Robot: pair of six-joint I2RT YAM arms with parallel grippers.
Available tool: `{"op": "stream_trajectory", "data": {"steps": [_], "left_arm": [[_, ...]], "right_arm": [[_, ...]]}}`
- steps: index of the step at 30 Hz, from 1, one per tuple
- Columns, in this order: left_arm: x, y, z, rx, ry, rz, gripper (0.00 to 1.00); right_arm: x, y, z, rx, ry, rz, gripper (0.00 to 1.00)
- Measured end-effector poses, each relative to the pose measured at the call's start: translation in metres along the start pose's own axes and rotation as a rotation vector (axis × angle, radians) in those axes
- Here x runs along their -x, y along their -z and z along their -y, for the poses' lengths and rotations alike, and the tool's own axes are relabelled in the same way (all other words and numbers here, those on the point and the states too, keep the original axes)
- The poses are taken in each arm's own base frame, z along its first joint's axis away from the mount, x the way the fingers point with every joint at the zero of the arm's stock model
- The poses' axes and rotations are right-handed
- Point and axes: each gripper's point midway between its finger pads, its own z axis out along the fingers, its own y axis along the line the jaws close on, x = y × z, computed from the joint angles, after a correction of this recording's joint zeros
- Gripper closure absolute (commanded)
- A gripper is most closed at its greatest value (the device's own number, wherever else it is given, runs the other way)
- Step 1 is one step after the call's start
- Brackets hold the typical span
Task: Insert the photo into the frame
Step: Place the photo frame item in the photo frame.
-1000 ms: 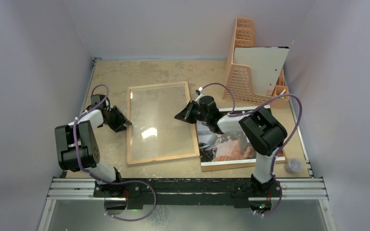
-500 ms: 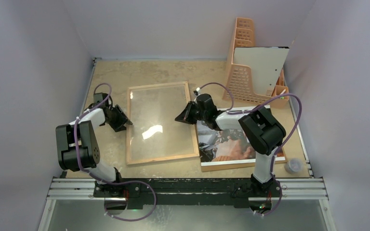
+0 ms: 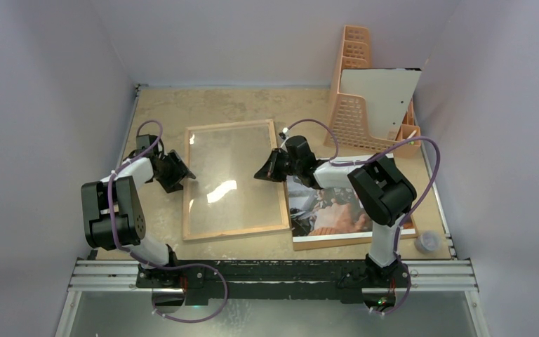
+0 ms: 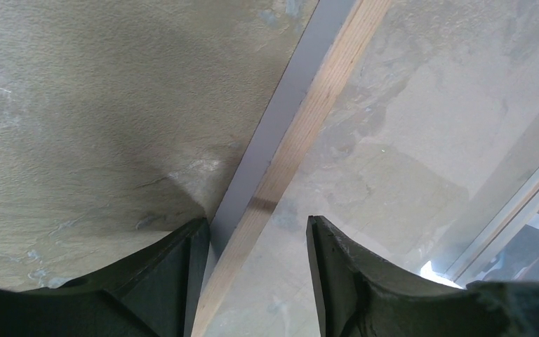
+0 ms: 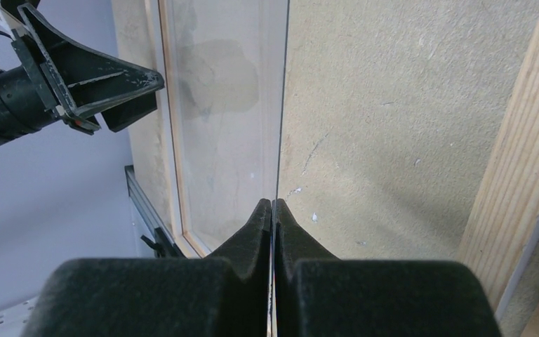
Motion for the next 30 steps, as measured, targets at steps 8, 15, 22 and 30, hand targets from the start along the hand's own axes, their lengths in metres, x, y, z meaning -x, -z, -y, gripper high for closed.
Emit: {"op": "stream_trajectory", "data": {"steps": [8, 15, 22, 30], "left_arm": [[0.0, 0.0, 0.0, -0.001, 0.003, 0.0, 0.48], [0.0, 0.0, -0.002, 0.01, 0.003, 0.002, 0.53], [0.0, 0.0, -0.005, 0.027, 0.005, 0.006, 0.61], [0.001, 0.0, -0.01, 0.056, 0.006, 0.015, 0.64]], "right_arm": [[-0.002, 0.0, 0.001, -0.001, 0.01, -0.008, 1.0], [-0.005, 0.001, 0.002, 0.001, 0.019, -0.027, 1.0], [-0.006, 0.001, 0.002, 0.002, 0.025, -0.03, 1.0], [-0.013, 0.001, 0.004, -0.025, 0.031, -0.06, 0.63]]}}
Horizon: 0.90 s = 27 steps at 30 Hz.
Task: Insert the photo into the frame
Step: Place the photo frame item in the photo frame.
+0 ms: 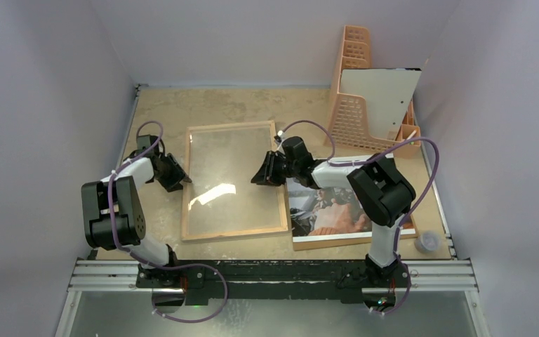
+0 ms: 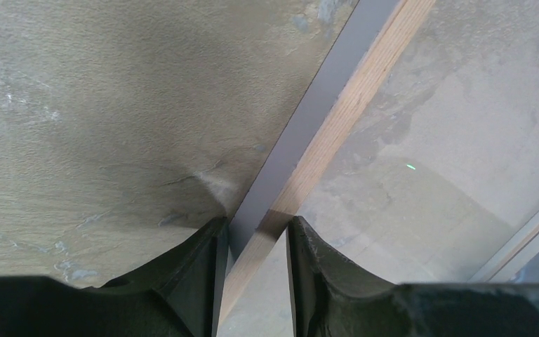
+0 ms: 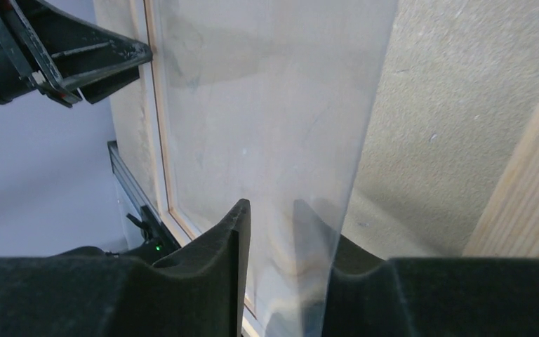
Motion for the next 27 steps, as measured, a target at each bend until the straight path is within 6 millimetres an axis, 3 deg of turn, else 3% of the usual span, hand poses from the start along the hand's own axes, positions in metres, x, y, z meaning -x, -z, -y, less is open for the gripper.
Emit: {"op": "stream_trajectory", "data": {"steps": [7, 12, 20, 27], "left_arm": [[0.001, -0.001, -0.002, 0.027, -0.012, 0.012, 0.66], [0.001, 0.0, -0.001, 0.034, -0.017, 0.013, 0.66], [0.0, 0.0, -0.001, 0.033, -0.017, 0.011, 0.63], [0.0, 0.001, -0.001, 0.035, -0.016, 0.006, 0.59]], "right_arm": [[-0.006, 0.002, 0.001, -0.031, 0.0, -0.027, 0.46], [-0.002, 0.016, -0.003, -0.068, 0.006, -0.003, 0.42], [0.036, 0.054, -0.015, -0.176, 0.071, 0.194, 0.43], [0.063, 0.061, -0.01, -0.289, 0.14, 0.303, 0.43]]}}
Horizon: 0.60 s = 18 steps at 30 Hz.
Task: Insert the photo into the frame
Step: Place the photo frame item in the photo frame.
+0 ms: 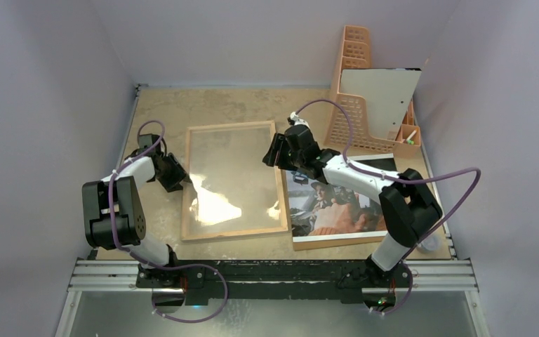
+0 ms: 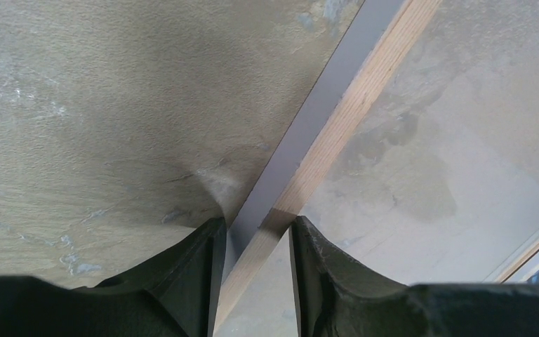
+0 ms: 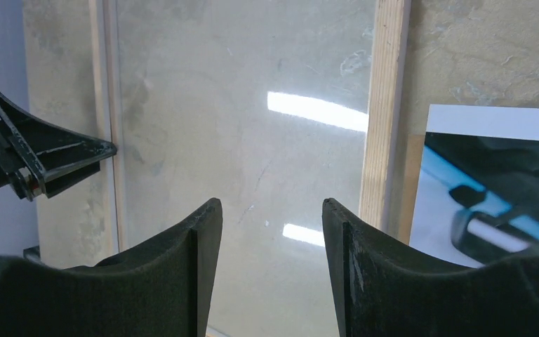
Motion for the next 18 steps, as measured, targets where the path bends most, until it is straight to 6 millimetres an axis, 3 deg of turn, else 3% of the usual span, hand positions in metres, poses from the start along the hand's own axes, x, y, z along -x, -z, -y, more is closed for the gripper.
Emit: {"op": "stream_trajectory", "data": {"steps": [9, 14, 18], "left_arm": [[-0.001, 0.001, 0.001, -0.005, 0.0, -0.008, 0.49], [-0.001, 0.004, 0.002, -0.001, -0.003, -0.011, 0.34], [0.013, 0.012, 0.006, 0.016, -0.009, 0.017, 0.28]], "right_arm": [[-0.006, 0.0, -0.007, -0.013, 0.06, 0.005, 0.42], [-0.012, -0.015, -0.013, 0.019, 0.071, -0.037, 0.42], [-0.014, -0.03, -0.015, 0.019, 0.073, -0.051, 0.42]]}}
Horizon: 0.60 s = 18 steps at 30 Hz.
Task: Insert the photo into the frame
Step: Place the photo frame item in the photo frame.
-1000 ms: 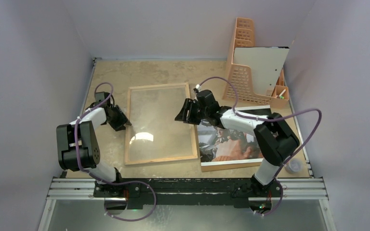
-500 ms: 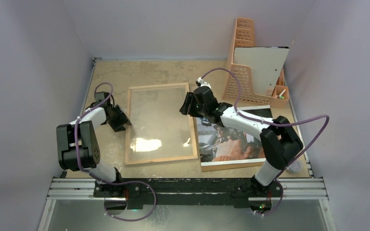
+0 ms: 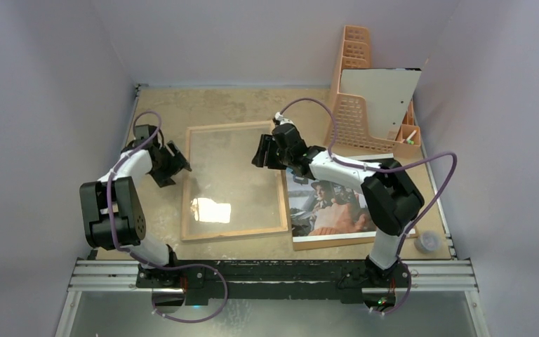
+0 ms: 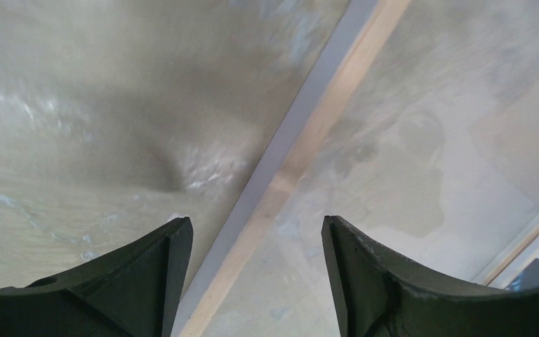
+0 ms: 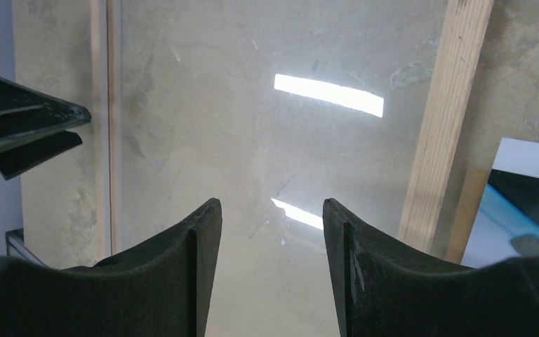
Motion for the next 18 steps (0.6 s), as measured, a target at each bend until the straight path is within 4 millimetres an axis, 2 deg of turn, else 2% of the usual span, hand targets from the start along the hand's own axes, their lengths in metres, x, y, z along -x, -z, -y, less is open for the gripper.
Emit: {"op": "stream_trajectory", "data": {"steps": [3, 6, 10, 12, 15, 18], "left_arm": [[0.028, 0.01, 0.015, -0.022, -0.01, 0.071, 0.27], [0.062, 0.016, 0.035, -0.059, -0.022, 0.145, 0.27], [0.094, 0.004, 0.055, -0.101, -0.03, 0.185, 0.27], [0.102, -0.01, 0.062, -0.125, -0.035, 0.179, 0.27], [0.104, -0.033, 0.066, -0.145, -0.035, 0.148, 0.27], [0.099, -0.051, 0.066, -0.164, -0.028, 0.114, 0.28]], "right_arm": [[0.01, -0.002, -0.008, 0.018, 0.003, 0.024, 0.42], [0.029, -0.002, -0.019, 0.054, 0.003, 0.075, 0.41], [0.062, -0.012, -0.029, 0.082, 0.02, 0.149, 0.4], [0.082, -0.026, -0.034, 0.09, 0.036, 0.185, 0.4], [0.1, -0.048, -0.035, 0.084, 0.056, 0.219, 0.4], [0.108, -0.069, -0.029, 0.069, 0.072, 0.231, 0.4]]}}
